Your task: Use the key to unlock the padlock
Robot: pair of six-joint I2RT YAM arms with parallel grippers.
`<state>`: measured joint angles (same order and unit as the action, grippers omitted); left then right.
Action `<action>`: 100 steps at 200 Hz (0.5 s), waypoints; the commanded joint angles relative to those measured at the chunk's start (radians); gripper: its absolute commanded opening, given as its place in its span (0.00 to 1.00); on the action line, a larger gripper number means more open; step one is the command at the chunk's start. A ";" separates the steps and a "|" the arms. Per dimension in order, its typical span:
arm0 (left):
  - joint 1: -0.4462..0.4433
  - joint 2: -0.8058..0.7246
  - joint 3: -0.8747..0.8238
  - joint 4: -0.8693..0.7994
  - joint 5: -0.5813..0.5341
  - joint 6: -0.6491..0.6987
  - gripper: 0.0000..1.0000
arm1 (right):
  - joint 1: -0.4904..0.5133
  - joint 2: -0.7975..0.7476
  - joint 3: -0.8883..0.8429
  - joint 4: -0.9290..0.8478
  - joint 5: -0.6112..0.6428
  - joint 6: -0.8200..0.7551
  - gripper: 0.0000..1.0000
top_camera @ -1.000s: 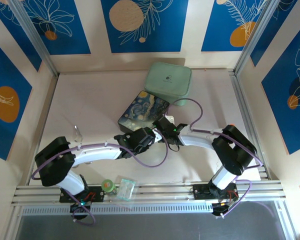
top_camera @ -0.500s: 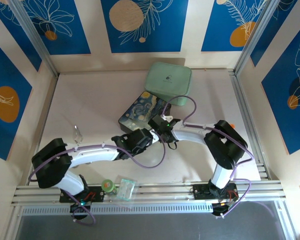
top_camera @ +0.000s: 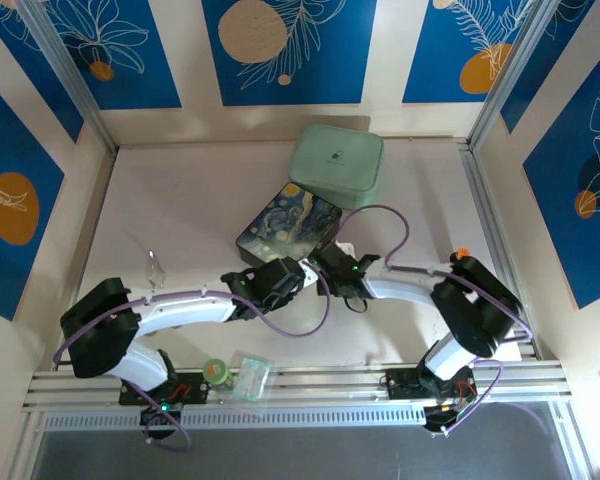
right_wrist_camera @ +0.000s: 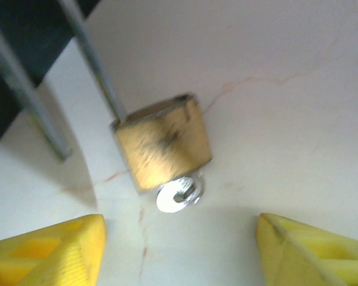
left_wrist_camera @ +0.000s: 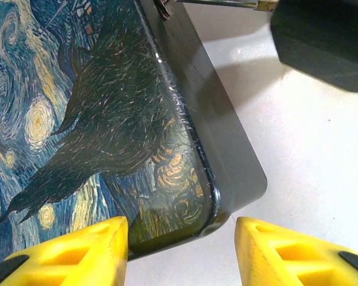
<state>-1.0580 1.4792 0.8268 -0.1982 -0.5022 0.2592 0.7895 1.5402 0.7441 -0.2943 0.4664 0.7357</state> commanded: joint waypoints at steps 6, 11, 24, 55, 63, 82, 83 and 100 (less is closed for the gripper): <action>0.003 0.007 0.016 -0.053 0.072 -0.032 0.48 | -0.072 -0.118 -0.086 0.144 -0.245 -0.077 0.72; 0.003 0.006 0.023 -0.057 0.071 -0.033 0.48 | -0.095 -0.130 -0.098 0.156 -0.271 -0.088 0.71; 0.004 0.001 0.046 -0.065 0.068 -0.040 0.49 | -0.159 -0.157 -0.124 0.180 -0.319 -0.113 0.69; 0.004 0.014 0.129 -0.104 0.056 -0.048 0.61 | -0.265 -0.117 -0.116 0.225 -0.400 -0.218 0.61; 0.004 0.021 0.149 -0.107 0.048 -0.047 0.64 | -0.279 -0.095 -0.102 0.239 -0.426 -0.245 0.60; 0.004 0.041 0.190 -0.121 0.027 -0.046 0.71 | -0.298 -0.051 -0.088 0.277 -0.464 -0.298 0.60; 0.004 0.044 0.193 -0.122 0.028 -0.045 0.72 | -0.299 -0.049 -0.087 0.277 -0.465 -0.300 0.60; 0.004 0.067 0.227 -0.149 0.021 -0.052 0.76 | -0.300 -0.022 -0.070 0.270 -0.445 -0.319 0.60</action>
<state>-1.0550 1.5085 0.9997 -0.2825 -0.4656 0.2161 0.4953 1.4864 0.6399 -0.0566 0.0776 0.4999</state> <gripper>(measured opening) 0.737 0.603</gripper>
